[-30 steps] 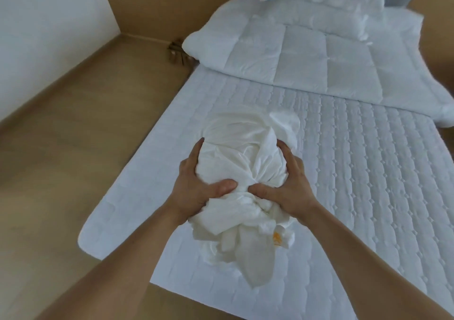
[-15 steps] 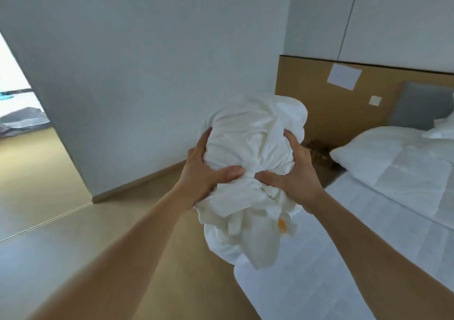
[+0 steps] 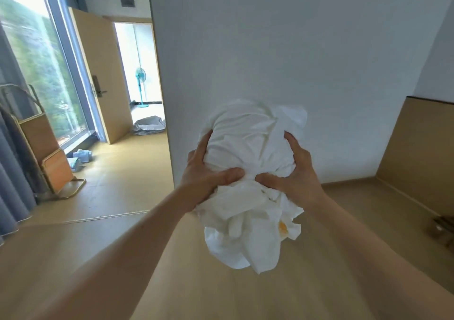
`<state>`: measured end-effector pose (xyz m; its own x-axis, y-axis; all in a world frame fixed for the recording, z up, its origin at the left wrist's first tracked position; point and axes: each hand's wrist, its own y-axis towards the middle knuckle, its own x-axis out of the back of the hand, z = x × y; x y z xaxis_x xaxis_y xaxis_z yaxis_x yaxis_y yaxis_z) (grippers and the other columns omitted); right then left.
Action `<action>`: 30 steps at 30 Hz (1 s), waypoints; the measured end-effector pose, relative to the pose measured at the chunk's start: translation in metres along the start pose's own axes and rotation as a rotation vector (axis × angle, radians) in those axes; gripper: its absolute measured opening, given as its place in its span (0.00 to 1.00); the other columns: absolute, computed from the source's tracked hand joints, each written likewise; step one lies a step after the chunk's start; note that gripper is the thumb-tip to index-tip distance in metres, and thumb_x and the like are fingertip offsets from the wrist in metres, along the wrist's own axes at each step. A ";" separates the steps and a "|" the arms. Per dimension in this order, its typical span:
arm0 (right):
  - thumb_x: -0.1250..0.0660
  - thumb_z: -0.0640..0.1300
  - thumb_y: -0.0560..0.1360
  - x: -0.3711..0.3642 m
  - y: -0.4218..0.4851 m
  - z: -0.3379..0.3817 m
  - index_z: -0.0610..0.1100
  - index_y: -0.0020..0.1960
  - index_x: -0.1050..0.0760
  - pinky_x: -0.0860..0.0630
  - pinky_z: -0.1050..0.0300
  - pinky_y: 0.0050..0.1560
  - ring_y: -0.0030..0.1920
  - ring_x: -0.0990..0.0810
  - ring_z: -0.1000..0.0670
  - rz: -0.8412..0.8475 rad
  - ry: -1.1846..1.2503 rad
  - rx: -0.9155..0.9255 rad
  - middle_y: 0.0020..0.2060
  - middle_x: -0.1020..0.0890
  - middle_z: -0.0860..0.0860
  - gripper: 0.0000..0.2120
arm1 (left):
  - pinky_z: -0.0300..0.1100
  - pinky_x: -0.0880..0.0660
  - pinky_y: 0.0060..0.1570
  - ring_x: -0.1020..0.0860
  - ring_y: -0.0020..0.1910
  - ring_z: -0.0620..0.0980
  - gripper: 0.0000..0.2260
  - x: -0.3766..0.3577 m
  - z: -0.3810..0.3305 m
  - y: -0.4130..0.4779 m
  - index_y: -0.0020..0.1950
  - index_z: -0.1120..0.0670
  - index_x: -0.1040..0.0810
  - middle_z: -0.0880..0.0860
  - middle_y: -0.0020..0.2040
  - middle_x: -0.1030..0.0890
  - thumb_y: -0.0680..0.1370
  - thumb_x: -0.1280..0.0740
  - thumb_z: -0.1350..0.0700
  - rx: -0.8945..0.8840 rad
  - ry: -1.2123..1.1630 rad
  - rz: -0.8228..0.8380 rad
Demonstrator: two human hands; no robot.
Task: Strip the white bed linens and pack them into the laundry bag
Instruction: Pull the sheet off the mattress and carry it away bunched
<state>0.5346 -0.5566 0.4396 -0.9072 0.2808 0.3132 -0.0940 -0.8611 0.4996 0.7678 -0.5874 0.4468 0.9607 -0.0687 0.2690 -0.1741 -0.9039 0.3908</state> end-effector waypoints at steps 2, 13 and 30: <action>0.18 0.63 0.52 -0.014 0.035 -0.005 0.63 0.75 0.40 0.27 0.41 0.68 0.70 0.28 0.47 0.032 0.010 0.021 0.70 0.31 0.49 0.56 | 0.53 0.32 0.71 0.29 0.68 0.47 0.55 0.011 0.005 0.025 0.74 0.28 0.42 0.44 0.71 0.32 0.51 0.21 0.33 0.012 0.033 -0.054; 0.21 0.66 0.51 -0.171 0.183 -0.005 0.62 0.77 0.41 0.28 0.43 0.69 0.70 0.30 0.49 0.263 0.122 0.161 0.71 0.31 0.50 0.58 | 0.53 0.29 0.68 0.28 0.68 0.50 0.57 0.140 0.068 0.109 0.75 0.29 0.45 0.45 0.72 0.32 0.49 0.25 0.25 0.063 0.183 -0.362; 0.22 0.69 0.50 -0.468 0.346 0.014 0.65 0.77 0.44 0.29 0.41 0.70 0.71 0.32 0.51 0.316 0.150 0.194 0.71 0.34 0.54 0.60 | 0.59 0.28 0.67 0.29 0.69 0.52 0.55 0.406 0.193 0.241 0.77 0.36 0.44 0.48 0.72 0.31 0.55 0.24 0.29 0.026 0.266 -0.431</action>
<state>0.9325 -0.9805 0.4772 -0.9303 -0.0622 0.3615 0.2650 -0.7954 0.5451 1.1573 -0.9141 0.4804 0.8552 0.4194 0.3045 0.2342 -0.8368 0.4948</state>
